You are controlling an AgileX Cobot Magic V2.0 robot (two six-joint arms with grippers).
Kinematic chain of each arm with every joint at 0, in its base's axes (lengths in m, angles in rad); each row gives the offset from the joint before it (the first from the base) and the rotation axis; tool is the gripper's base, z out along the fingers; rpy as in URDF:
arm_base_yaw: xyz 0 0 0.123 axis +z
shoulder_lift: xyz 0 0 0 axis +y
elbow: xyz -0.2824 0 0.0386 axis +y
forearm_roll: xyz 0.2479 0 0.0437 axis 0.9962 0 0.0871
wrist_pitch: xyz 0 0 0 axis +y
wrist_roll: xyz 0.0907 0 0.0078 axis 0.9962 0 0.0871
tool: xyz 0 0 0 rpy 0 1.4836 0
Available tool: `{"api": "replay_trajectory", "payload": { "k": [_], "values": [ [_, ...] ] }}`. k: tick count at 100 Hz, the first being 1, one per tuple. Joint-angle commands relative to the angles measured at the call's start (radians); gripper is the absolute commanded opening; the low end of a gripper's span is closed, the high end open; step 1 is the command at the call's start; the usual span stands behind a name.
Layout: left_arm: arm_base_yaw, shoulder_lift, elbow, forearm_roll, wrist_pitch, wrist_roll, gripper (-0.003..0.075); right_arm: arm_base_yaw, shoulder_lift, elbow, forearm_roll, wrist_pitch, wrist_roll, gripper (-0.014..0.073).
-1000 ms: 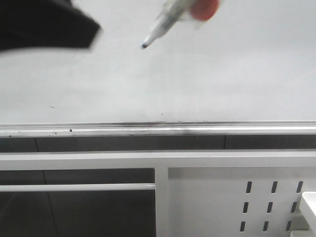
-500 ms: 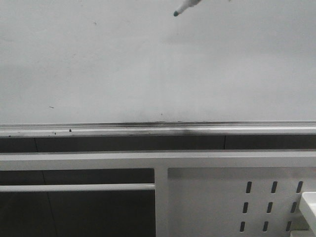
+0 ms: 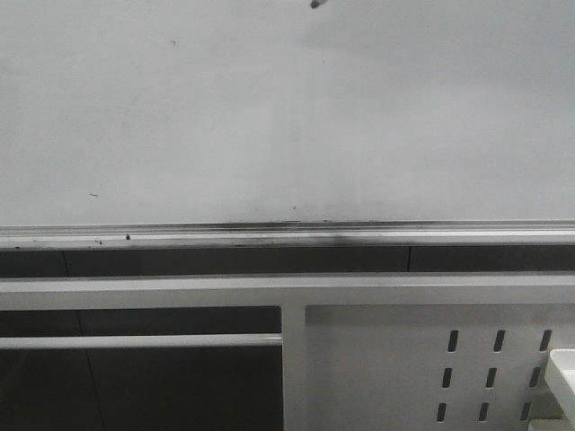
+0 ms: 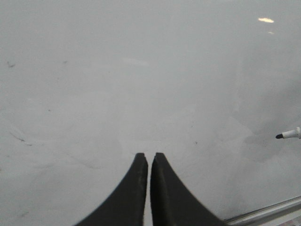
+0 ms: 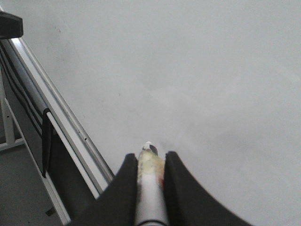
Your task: Write number 1 on whiteboard
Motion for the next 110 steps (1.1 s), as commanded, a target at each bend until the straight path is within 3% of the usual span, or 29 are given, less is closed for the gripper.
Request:
{"api": "replay_trajectory", "payload": {
  "k": [1,36,65,91,103,110],
  "values": [
    [0.004,0.019,-0.024,-0.022,-0.095,-0.009,-0.002,-0.006,0.003,-0.051,-0.001,-0.088,-0.003,-0.0069],
    [0.004,0.059,-0.024,-0.022,-0.157,-0.009,-0.002,-0.054,0.1,-0.133,0.001,-0.078,-0.003,-0.0069],
    [0.004,0.059,-0.024,-0.022,-0.171,-0.009,-0.002,-0.067,0.226,-0.135,0.027,0.004,-0.003,-0.0069],
    [0.004,0.059,-0.024,-0.022,-0.171,-0.009,-0.002,-0.067,0.315,-0.124,0.041,-0.013,-0.003,-0.0069],
    [0.004,0.059,-0.024,0.004,-0.178,-0.009,-0.002,-0.042,0.297,-0.128,0.093,0.031,-0.003,-0.0069],
    [0.004,0.059,-0.024,0.092,-0.213,-0.009,-0.002,-0.003,0.263,-0.128,0.093,0.095,-0.003,-0.0069]
  ]
}}
